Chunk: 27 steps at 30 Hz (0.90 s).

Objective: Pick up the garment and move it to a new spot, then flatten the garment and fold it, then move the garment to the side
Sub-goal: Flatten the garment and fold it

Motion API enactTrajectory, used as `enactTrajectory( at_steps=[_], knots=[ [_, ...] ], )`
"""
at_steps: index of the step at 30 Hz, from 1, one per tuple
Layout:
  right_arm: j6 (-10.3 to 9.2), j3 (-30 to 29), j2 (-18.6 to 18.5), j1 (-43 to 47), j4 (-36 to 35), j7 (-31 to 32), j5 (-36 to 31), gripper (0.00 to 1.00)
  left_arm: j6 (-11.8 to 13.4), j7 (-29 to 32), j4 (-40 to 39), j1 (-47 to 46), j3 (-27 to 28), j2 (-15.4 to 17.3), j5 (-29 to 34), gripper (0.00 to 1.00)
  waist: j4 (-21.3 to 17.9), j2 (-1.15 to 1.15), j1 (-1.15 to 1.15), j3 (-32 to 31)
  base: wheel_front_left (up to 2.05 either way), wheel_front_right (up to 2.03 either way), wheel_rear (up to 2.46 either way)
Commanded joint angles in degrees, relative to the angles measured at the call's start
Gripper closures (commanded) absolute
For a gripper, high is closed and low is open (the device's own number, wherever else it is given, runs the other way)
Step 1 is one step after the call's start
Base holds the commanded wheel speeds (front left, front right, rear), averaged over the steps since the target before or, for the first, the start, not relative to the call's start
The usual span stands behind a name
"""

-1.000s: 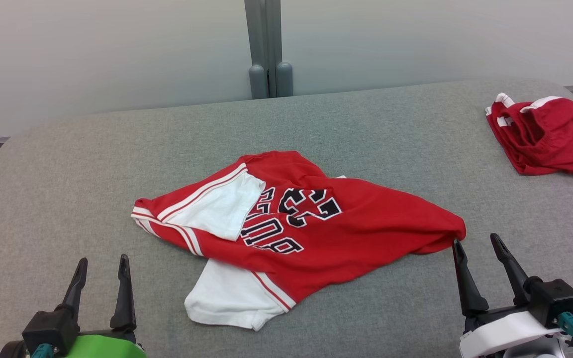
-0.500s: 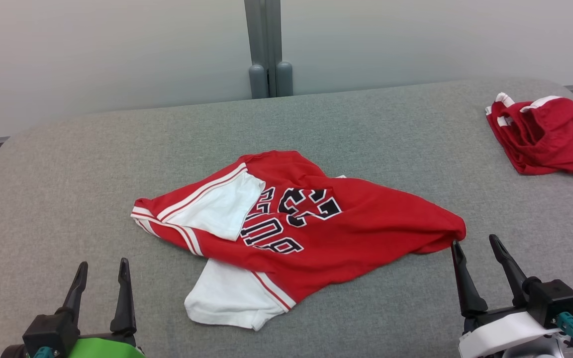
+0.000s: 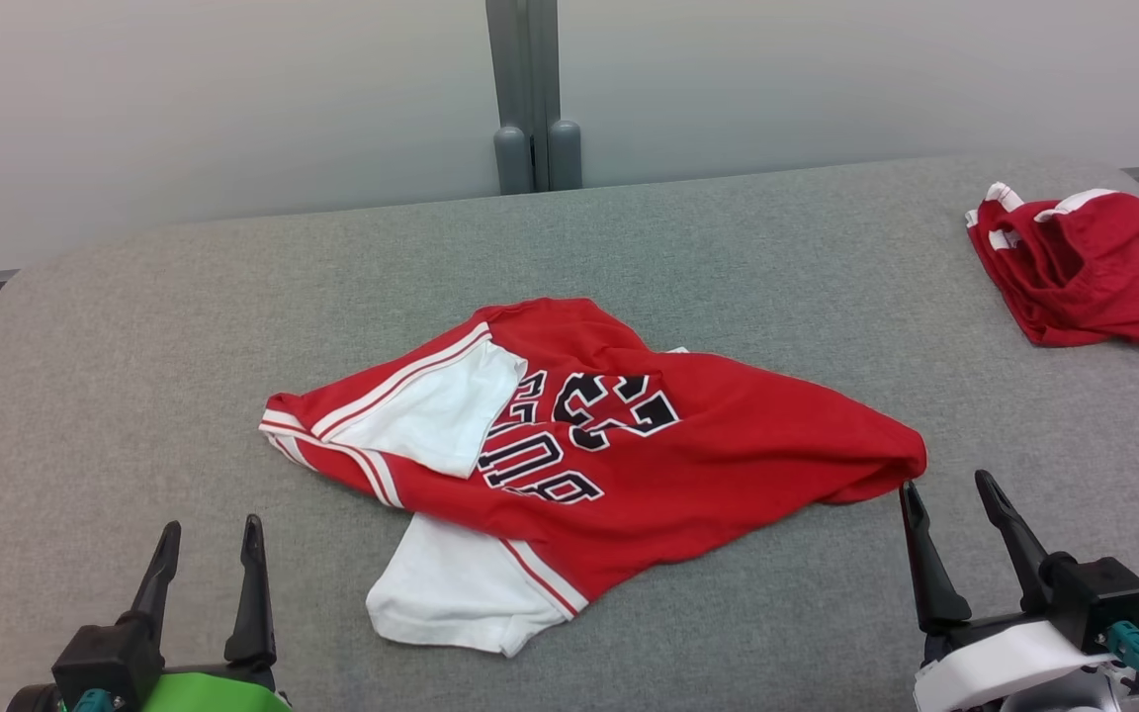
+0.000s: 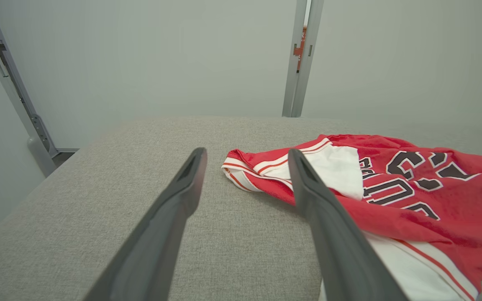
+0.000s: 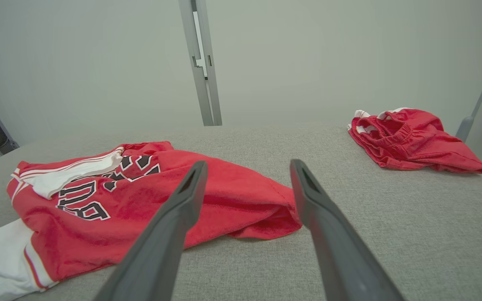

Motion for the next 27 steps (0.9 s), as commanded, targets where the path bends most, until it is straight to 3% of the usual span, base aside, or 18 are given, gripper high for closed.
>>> enactTrajectory(
  at_steps=[1,15,27],
  knots=[
    [-0.06,-0.24,-0.08,-0.13,0.45,-0.18,-0.14,0.00,-0.16,-0.14,0.28,0.20,-0.34,0.49,-0.18,0.00,0.06,0.00,0.00,0.05,0.00,0.00,0.00],
    [-0.06,-0.70,-0.45,-4.78,8.35,-0.18,-2.23,0.00,-0.16,-0.14,6.12,-1.84,-9.53,2.25,-1.57,0.00,0.22,0.00,0.00,1.91,0.00,0.00,0.00],
    [-0.06,-0.80,-2.58,-14.88,22.66,-0.17,-5.36,0.00,-0.15,-0.14,15.68,-7.25,-18.99,4.67,-3.49,0.00,0.19,0.00,0.00,7.00,0.00,0.00,0.00]
  ],
)
